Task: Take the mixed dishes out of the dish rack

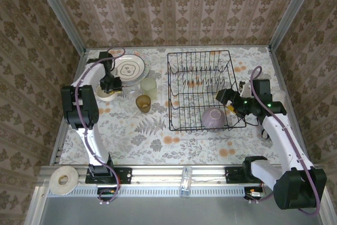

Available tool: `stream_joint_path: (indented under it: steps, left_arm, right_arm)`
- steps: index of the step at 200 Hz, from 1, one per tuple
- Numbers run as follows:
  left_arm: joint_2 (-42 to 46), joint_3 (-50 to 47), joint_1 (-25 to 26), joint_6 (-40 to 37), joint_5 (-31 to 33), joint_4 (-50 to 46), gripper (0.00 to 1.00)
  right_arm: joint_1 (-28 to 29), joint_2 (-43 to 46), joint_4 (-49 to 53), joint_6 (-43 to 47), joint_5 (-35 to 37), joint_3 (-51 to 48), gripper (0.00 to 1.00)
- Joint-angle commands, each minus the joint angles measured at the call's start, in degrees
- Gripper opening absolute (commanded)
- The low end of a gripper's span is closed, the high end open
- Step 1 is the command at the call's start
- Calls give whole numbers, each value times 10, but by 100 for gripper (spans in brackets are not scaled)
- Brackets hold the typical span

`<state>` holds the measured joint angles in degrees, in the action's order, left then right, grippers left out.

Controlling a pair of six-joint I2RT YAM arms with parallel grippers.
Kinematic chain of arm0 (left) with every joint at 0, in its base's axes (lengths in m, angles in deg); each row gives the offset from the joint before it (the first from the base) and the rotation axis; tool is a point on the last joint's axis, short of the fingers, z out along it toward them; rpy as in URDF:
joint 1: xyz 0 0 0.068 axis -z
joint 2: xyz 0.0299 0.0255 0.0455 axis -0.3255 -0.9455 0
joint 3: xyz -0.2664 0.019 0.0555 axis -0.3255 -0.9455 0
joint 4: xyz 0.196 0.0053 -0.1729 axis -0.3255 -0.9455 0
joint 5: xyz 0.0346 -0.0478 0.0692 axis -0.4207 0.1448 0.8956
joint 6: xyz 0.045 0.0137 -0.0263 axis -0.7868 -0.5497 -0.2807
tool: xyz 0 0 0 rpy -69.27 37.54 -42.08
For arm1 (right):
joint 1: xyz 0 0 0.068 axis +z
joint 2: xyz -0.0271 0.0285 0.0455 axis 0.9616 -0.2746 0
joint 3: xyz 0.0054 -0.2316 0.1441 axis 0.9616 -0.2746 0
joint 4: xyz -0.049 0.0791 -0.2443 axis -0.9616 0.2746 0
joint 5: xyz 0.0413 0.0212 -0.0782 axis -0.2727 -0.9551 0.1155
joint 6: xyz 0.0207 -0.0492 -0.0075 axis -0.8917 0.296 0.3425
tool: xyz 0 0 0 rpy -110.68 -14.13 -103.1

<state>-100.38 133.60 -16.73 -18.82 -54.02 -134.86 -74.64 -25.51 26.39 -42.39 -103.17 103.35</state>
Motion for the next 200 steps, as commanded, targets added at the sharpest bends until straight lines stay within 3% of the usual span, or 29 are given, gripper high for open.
stream_joint_path:
  steps: [1,48,75,99,110,139,163,180,200]
  left_arm:
    - [31,21,0,-5,13,-24,30]
    - [82,31,-4,-10,19,-38,42]
    - [137,24,-8,-16,20,-40,57]
    - [211,1,-8,-16,7,-27,77]
    - [256,-23,-9,-17,-28,-3,99]
    - [410,-155,-11,41,-148,144,100]
    - [506,-235,-1,119,-229,243,100]
    - [549,-263,56,124,-246,272,100]
    - [576,-276,167,88,-194,263,99]
  right_arm:
    - [3,11,17,12,4,-7,94]
    - [3,17,31,16,11,1,94]
    - [4,22,46,24,24,-2,95]
    - [8,22,74,41,44,-3,97]
    - [15,23,83,47,59,-4,99]
    - [52,18,112,63,127,-1,100]
    - [122,2,130,67,228,3,100]
    - [165,-17,133,60,279,1,100]
    - [200,-45,130,45,320,-3,100]
